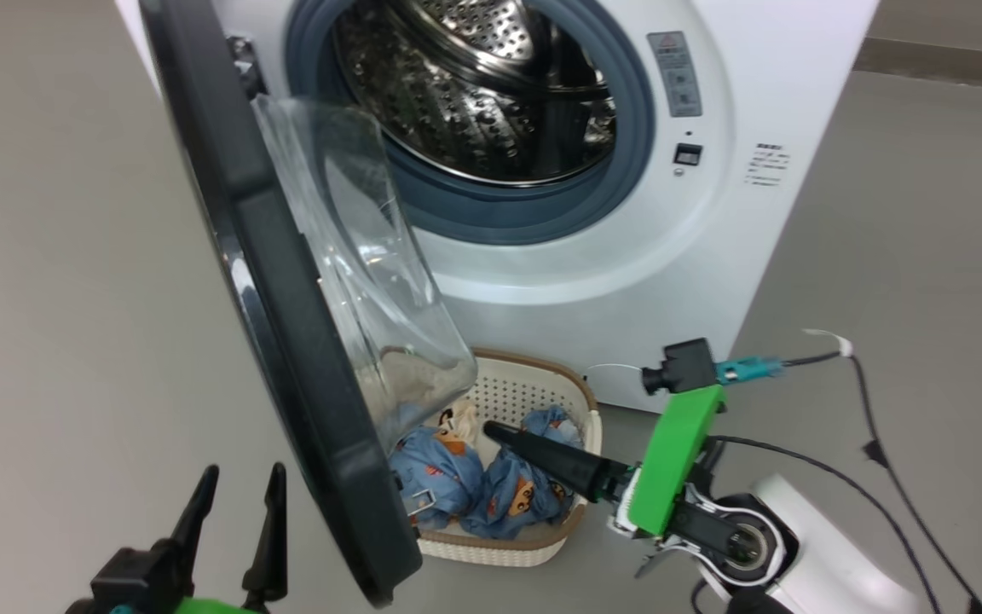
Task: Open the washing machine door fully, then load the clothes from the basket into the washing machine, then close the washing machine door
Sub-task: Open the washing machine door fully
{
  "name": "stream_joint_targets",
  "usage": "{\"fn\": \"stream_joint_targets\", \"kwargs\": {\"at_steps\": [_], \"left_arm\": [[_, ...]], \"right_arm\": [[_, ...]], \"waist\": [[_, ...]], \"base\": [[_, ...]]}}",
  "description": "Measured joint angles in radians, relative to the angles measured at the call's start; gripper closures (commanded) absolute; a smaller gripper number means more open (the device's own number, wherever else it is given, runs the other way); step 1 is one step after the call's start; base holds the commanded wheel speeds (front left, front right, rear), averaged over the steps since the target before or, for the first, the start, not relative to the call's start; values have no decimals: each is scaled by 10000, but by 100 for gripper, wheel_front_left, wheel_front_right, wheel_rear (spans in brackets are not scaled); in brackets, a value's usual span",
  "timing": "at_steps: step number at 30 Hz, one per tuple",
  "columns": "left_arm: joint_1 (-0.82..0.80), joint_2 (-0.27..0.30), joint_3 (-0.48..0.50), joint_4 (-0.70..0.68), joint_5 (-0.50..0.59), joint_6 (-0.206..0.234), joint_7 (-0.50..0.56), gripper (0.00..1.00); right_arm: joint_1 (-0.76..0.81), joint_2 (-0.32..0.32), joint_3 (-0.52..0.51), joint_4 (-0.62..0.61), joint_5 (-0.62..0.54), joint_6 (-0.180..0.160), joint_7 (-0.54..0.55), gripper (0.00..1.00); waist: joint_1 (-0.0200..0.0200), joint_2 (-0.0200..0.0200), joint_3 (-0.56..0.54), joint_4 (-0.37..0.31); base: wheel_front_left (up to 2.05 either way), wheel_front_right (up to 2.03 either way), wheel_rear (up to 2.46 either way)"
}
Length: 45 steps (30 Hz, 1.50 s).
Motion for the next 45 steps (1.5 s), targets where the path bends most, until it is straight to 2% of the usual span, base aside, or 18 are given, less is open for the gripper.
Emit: {"fn": "stream_joint_targets", "kwargs": {"at_steps": [14, 24, 28, 31, 34, 37, 45], "left_arm": [[507, 134, 445, 0, -61, 0, 0, 0], [770, 136, 570, -21, -50, 0, 0, 0], [780, 132, 654, -35, -6, 0, 0, 0], [806, 130, 711, -48, 17, 0, 0, 0], [812, 128, 777, -77, 17, 0, 0, 0], [816, 125, 786, -84, 19, 0, 0, 0], [817, 109, 805, -111, 38, 0, 0, 0]], "right_arm": [[508, -1503, 581, 541, -1269, 0, -3321, 0], [811, -2428, 1175, 1664, -1944, 2, -6044, 0], [817, -2650, 1281, 2357, -2627, 2, -6807, 0], [815, -2711, 1214, 2953, -3845, 2, -6961, 0], [817, -2591, 205, 3133, -5402, 2, -6970, 0], [1012, -2092, -1200, 3045, -6544, 2, -6980, 0], [2439, -1007, -4376, 1760, -9666, 2, -6982, 0]], "waist": [[0, 0, -313, -777], [0, 0, -449, -977], [0, 0, -468, -1037], [0, 0, -476, -1094], [-1, 0, -458, -1174], [0, 0, -421, -1223], [0, 1, -355, -1216]], "base": [[0, 0, 0], [0, 0, 0], [0, 0, 0], [0, 0, 0], [0, 0, 0], [0, 0, 0], [0, 0, 0]]}}
